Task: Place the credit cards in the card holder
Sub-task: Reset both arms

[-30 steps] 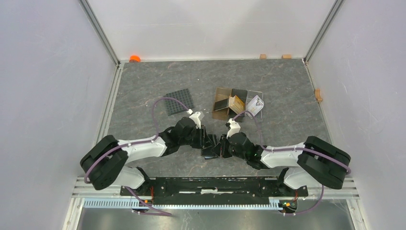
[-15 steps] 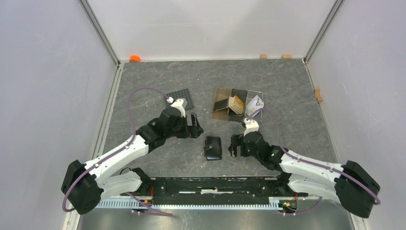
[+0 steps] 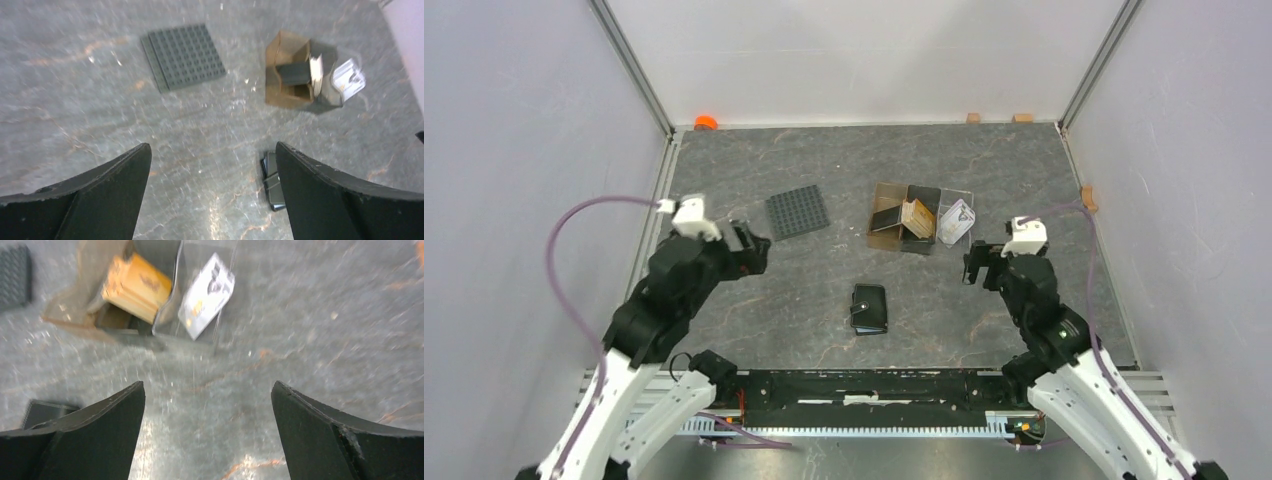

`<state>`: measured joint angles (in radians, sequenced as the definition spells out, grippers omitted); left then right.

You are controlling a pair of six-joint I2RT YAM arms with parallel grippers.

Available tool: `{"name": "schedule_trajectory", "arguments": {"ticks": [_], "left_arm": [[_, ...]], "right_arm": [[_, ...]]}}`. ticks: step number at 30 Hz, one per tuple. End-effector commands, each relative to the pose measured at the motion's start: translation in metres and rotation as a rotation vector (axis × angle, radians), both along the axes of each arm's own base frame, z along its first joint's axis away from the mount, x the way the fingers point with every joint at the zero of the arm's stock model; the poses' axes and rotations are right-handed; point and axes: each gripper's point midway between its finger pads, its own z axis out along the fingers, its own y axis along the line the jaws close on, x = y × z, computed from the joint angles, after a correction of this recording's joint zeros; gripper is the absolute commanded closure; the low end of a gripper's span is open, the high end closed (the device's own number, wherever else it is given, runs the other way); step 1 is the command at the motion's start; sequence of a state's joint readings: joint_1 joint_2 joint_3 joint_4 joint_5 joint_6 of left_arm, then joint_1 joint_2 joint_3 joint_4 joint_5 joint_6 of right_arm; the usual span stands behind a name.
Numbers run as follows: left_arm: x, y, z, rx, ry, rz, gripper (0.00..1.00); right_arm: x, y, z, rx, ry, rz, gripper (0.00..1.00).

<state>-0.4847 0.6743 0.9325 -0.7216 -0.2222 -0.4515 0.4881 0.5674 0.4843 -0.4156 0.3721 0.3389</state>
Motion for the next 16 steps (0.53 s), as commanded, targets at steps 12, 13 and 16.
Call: {"name": "schedule_trajectory", "arguments": {"ticks": [12, 13, 16], "left_arm": [[-0.023, 0.045, 0.003, 0.068, -0.187, 0.096, 0.0], [-0.022, 0.045, 0.001, 0.075, -0.178, 0.099, 0.0], [-0.021, 0.046, 0.002, 0.078, -0.175, 0.106, 0.0]], "right_arm": [[-0.003, -0.045, 0.083, -0.076, -0.343, -0.126, 0.02], [-0.003, -0.045, 0.083, -0.076, -0.342, -0.126, 0.02], [-0.003, -0.045, 0.084, -0.072, -0.345, -0.129, 0.02]]}}
